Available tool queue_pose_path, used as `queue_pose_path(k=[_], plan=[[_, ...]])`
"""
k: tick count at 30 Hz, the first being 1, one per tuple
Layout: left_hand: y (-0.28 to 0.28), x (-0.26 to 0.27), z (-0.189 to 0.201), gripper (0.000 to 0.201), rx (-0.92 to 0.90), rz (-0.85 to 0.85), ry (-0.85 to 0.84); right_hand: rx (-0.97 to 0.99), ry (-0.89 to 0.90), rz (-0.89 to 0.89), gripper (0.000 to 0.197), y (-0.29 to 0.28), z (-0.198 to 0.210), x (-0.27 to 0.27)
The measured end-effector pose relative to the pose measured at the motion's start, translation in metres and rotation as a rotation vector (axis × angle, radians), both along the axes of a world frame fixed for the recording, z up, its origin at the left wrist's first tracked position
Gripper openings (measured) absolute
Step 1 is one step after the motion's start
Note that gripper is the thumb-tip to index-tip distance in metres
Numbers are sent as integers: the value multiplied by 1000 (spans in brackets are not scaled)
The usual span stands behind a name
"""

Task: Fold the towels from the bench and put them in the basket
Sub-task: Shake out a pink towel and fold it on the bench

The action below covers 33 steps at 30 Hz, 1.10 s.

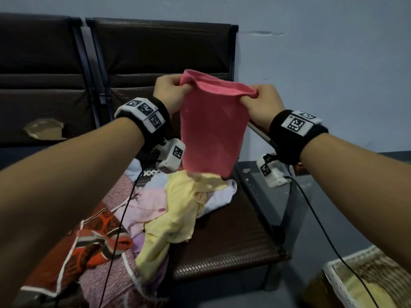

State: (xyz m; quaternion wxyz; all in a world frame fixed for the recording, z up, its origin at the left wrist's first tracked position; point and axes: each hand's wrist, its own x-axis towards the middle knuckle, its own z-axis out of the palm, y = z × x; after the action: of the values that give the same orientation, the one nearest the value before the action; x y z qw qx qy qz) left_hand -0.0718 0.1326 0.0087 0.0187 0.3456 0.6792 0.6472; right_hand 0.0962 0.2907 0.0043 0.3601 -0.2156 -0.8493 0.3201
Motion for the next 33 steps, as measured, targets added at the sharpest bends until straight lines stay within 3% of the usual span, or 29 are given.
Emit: queue_pose_path(k=[4,10,14,16,19,22,27,29,33], plan=[[-27,8,-32,23,-73,-139,-85,-21,-98,83,20,-1,-24,18],[-76,40,-132,20,-607,-408,-144,10,-664,292,9,-22,-101,61],[-90,63,-173,10,-937,-614,-293,-393,-981,423,17,-33,-155,82],[-91,69,-180,12,-1025,-695,-345,-567,-1042,458,8,-35,-168,89],[-86,68,-179,19,-1043,-732,-415,-673,-1003,449,10,-28,-174,88],[-71,54,-181,18,-936,-595,-428,-649,-891,411,11,-20,-175,76],[-47,26,-212,13,-783,-272,-419,-405,-586,148,14,-8,-191,33],[-36,17,-222,6,-721,-171,-394,-264,-571,47,14,-3,-200,17],[-15,1,-238,11,-640,-56,-348,-155,-584,-74,14,2,-212,-3]])
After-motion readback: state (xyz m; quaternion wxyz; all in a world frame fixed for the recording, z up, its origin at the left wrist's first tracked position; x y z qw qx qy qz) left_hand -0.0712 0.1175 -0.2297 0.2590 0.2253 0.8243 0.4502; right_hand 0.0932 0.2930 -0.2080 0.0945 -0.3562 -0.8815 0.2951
